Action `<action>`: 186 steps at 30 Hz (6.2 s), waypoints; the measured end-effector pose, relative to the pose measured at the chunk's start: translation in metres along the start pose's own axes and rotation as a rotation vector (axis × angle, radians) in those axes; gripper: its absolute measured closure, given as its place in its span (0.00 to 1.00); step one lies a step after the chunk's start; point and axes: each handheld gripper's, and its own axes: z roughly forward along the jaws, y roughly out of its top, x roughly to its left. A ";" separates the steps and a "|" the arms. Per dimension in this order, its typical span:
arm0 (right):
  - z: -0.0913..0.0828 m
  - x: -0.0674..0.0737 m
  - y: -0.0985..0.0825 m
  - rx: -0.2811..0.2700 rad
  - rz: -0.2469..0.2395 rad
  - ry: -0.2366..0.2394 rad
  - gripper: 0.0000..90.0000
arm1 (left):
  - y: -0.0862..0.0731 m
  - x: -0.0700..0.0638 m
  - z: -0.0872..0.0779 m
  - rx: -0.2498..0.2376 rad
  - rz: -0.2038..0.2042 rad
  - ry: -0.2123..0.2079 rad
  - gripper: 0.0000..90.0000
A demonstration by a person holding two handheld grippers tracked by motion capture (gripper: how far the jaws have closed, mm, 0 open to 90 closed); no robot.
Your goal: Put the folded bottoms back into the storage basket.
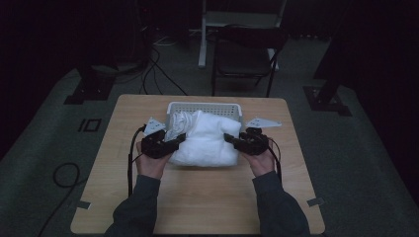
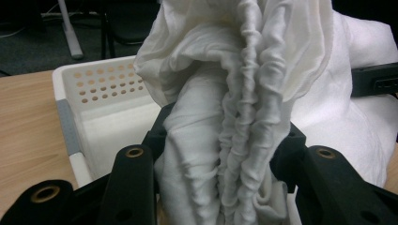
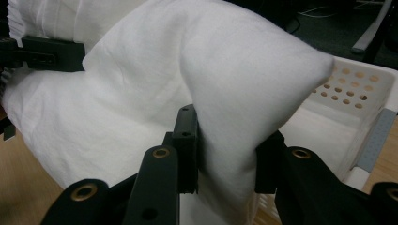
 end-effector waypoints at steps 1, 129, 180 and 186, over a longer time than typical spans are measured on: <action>0.000 0.000 0.001 -0.002 -0.004 -0.002 0.77 | 0.001 0.000 0.000 -0.002 0.000 0.001 0.61; 0.083 -0.059 0.033 0.075 0.079 -0.141 0.78 | 0.022 0.048 0.101 0.057 -0.017 0.142 0.61; 0.110 -0.069 0.000 0.239 0.074 -0.219 0.57 | -0.011 0.051 0.125 0.210 -0.100 0.205 0.45; 0.098 -0.070 0.007 0.187 0.053 -0.264 0.45 | -0.005 0.051 0.112 0.163 -0.090 0.211 0.42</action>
